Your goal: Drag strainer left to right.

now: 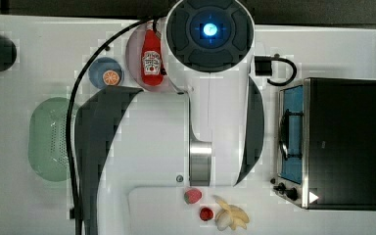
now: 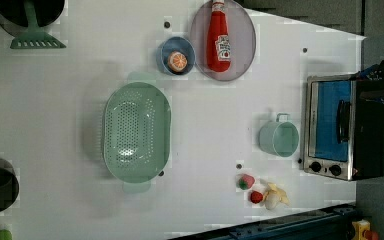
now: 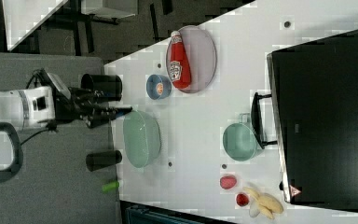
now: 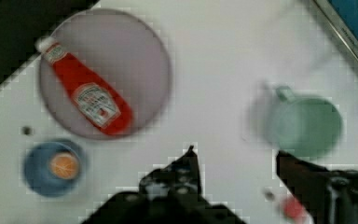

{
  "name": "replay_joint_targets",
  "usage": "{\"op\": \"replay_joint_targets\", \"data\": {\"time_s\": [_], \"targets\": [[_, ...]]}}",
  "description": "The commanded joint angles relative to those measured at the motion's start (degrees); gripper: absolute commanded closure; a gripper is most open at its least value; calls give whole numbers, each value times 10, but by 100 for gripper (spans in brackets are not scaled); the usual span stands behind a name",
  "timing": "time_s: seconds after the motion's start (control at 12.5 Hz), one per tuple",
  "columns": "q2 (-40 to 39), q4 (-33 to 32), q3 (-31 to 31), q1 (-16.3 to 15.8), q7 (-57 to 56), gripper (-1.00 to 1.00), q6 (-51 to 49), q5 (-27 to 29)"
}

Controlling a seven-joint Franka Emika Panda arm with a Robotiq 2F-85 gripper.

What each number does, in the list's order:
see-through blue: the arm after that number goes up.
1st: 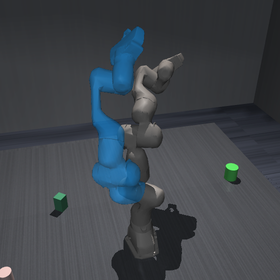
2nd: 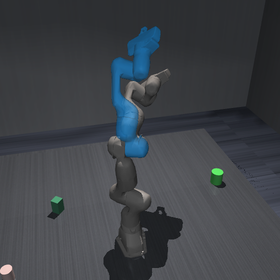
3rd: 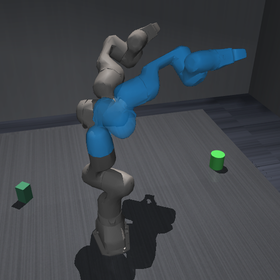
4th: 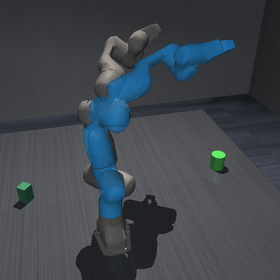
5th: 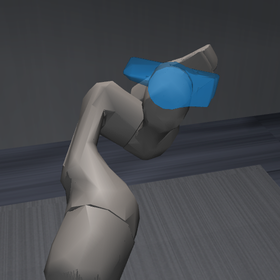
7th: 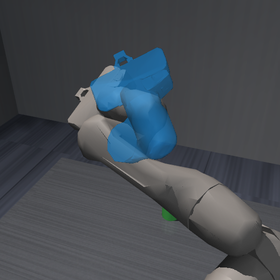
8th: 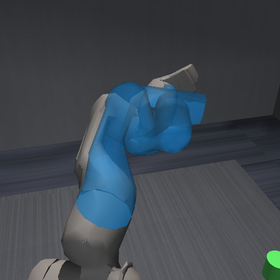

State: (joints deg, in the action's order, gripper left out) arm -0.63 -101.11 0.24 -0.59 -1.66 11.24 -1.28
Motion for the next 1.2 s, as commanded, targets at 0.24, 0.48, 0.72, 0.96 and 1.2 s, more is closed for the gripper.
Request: {"op": "replay_joint_targets", "data": {"time_s": [0.24,0.48,0.72,0.96,1.2], "targets": [[229,-141,0,13,118,-99,-77,12],[211,-141,-54,-1,136,-100,-33,26],[182,-141,-130,-4,205,-100,12,26],[134,-142,-215,-6,322,-100,48,26],[68,-143,-285,-6,478,-100,94,26]]}}
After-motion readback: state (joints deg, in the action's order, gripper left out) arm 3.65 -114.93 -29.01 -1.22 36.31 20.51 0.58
